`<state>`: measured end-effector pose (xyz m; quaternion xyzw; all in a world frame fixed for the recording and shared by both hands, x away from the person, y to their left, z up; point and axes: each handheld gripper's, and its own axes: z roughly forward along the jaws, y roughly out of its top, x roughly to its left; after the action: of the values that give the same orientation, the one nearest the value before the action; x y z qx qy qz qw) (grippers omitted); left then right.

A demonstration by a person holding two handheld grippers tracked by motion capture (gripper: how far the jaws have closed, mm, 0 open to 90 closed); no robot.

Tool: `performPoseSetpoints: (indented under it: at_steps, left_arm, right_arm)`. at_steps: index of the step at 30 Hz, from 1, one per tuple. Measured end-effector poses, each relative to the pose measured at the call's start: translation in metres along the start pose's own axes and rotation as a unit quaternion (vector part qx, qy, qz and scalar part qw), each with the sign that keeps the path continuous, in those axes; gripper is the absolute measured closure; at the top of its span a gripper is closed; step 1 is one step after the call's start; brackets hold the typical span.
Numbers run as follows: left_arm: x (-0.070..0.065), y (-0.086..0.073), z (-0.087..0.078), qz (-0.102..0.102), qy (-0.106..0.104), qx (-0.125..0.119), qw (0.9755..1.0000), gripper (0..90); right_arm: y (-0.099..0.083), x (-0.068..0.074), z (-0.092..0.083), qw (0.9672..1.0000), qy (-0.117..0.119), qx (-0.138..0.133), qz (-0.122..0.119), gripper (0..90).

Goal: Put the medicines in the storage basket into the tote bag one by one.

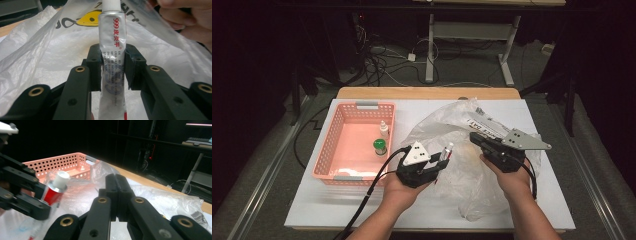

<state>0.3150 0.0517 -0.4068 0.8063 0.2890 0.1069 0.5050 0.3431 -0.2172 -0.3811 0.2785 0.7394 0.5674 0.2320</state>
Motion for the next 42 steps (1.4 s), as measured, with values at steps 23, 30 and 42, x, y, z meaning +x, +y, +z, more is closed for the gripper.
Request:
performPoseSetpoints:
  at_steps: [23,30,42]
  left_arm:
    - [0.015,0.004,0.063,-0.001,0.035,0.039,0.9986,67.6]
    - [0.012,0.004,0.081,0.008,0.036,0.047,0.9982,67.6]
    - [0.014,0.005,0.109,0.002,0.044,0.051,0.9977,67.5]
  right_arm:
    - [0.001,-0.004,0.0,0.9999,-0.007,-0.011,0.003,90.0]
    - [0.003,-0.005,0.0,0.9998,-0.007,-0.017,0.003,90.0]
    - [0.004,-0.008,-0.001,0.9998,-0.008,-0.019,0.005,90.0]
